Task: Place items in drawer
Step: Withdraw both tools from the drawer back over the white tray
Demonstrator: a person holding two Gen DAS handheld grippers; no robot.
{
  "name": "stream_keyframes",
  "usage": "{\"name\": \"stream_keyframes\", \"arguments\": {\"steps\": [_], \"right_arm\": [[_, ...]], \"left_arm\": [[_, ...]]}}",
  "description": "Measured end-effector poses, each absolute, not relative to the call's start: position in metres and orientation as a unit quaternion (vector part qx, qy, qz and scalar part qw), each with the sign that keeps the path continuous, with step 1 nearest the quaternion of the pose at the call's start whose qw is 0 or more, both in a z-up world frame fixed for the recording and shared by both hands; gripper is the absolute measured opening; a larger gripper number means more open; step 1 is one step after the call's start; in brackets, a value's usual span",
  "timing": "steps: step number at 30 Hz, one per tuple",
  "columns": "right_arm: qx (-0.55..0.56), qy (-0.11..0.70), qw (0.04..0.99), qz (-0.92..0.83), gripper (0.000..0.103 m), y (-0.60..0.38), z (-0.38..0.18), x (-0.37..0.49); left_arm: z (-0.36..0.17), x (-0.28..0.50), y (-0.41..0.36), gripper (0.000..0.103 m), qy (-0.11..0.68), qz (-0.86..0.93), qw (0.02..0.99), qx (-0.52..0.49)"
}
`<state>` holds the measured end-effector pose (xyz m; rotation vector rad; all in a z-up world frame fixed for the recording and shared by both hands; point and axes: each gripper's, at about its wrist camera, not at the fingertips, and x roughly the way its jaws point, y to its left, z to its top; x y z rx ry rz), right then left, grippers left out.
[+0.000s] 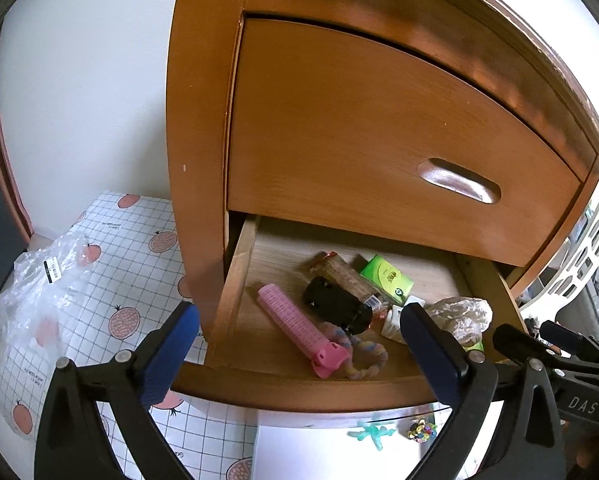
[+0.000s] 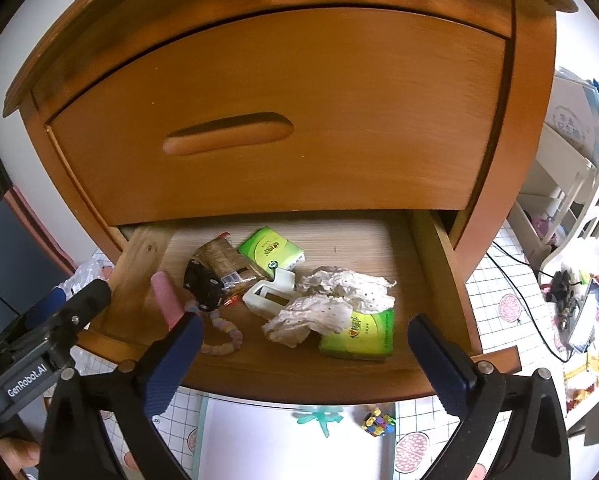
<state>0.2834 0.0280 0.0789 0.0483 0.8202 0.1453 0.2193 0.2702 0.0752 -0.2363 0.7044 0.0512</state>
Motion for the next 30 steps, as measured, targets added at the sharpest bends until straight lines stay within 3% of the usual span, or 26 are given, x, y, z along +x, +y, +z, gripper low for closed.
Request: {"name": "stream_keyframes", "arguments": {"steps": [15,23,30], "right_arm": [[0.023,0.365,0.927,0.088,0.103,0.022,0.084,0.239],[0.026,0.37,0.925,0.081,0.103,0.006,0.047,0.202],[0.045,0.43,0.9,0.058,0.103,-0.012,-0.01,0.196]], "left_arm": [[0.085,0.165,0.256,0.101,0.307,0.003,0.946,-0.106],[0.046,0.135,0.252,0.101,0.33,0.001,0.937,-0.116],[0.0,0.134,0.252,0.101,0.375,0.009,0.922,-0.097]]}}
